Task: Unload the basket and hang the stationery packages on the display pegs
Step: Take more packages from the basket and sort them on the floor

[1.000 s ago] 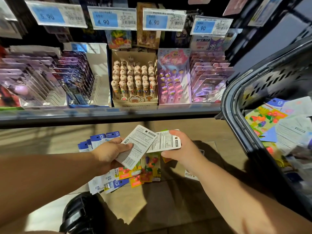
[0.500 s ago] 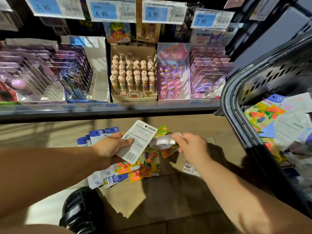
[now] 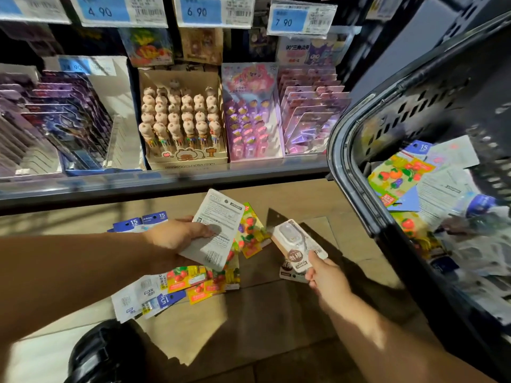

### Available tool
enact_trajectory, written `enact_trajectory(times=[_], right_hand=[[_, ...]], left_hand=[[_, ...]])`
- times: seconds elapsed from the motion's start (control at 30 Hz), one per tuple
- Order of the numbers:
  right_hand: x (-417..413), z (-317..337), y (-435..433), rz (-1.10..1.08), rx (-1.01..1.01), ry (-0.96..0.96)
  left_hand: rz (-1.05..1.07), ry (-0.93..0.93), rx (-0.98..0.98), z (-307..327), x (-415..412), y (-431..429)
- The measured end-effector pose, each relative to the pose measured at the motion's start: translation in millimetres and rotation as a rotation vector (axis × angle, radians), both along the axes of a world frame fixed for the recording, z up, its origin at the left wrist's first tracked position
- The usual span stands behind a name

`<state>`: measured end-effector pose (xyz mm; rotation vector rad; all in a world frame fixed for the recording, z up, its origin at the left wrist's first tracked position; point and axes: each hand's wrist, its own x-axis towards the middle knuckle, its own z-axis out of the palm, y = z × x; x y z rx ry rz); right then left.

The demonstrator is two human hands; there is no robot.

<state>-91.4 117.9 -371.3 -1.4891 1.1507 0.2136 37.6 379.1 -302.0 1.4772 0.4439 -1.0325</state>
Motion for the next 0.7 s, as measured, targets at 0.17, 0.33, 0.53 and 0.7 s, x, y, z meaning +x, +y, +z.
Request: enact_trajectory(times=[0.17, 0.33, 0.53, 0.7], right_hand=[[-7.8, -19.4, -2.3, 0.019, 0.205, 0.202], [-6.6, -12.6, 22.1, 0.204, 0.33, 0.324], [28.0, 26.0, 63.1, 0.275, 0.293, -0.205], [43.5, 45.4, 72.2, 0.428, 0.202, -0.316]], left_hand=[[-0.023, 0.055, 0.069, -0.8, -7.4, -7.9], [-0.019, 0.132, 0.098, -4.2, -10.9, -10.9], [0.039, 0.143, 0.098, -6.8, -12.4, -24.9], [-0.049, 0.121, -0.026, 11.2, -13.5, -57.6]])
